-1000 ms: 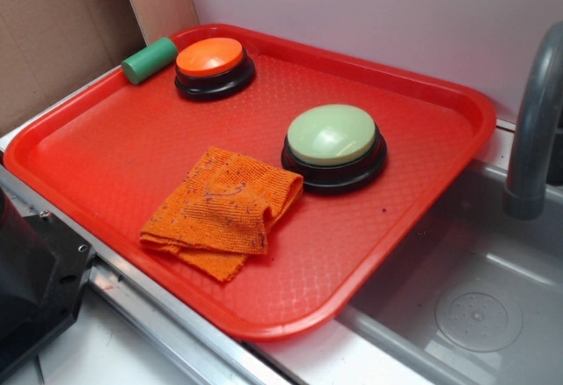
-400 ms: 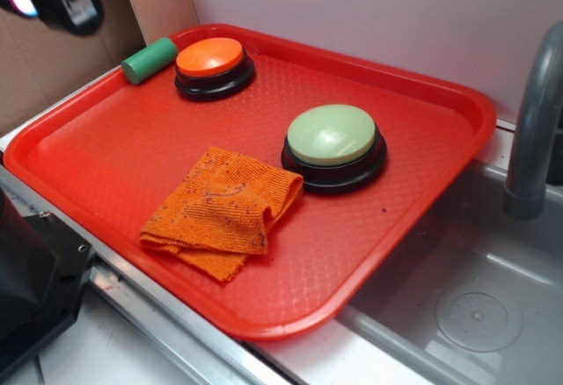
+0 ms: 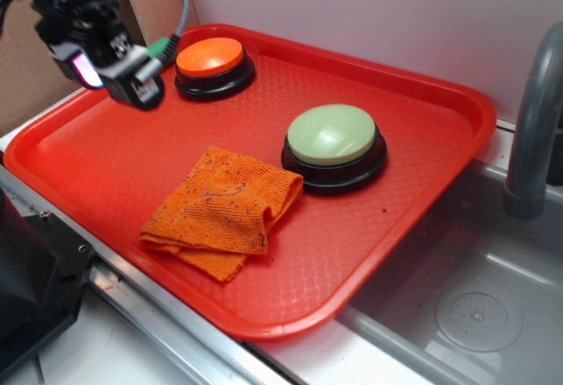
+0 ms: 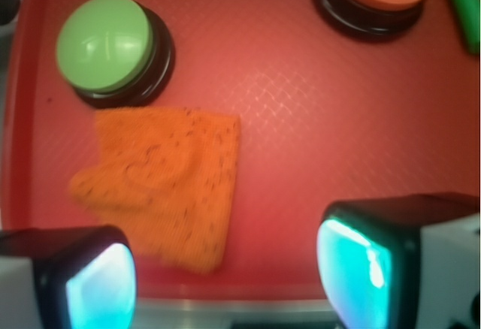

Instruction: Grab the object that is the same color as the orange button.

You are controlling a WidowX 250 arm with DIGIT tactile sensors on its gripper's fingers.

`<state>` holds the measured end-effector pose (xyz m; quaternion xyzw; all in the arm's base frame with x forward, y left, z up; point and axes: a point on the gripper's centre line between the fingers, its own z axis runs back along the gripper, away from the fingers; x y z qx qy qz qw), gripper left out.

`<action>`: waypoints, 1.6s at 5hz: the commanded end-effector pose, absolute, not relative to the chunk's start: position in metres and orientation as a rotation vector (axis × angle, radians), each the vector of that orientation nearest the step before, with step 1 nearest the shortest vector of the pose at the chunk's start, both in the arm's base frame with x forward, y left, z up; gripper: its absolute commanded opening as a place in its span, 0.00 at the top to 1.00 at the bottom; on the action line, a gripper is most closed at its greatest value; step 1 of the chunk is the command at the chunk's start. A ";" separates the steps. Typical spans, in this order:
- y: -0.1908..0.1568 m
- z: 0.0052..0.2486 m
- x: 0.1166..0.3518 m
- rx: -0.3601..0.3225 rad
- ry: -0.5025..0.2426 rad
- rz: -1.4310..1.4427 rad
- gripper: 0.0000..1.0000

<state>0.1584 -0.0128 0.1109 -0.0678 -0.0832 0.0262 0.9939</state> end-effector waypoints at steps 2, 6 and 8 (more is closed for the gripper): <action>-0.020 0.057 0.203 -0.079 -0.199 -0.056 0.00; -0.035 0.028 0.221 -0.076 -0.155 -0.135 1.00; -0.039 0.019 0.226 -0.071 -0.114 -0.141 1.00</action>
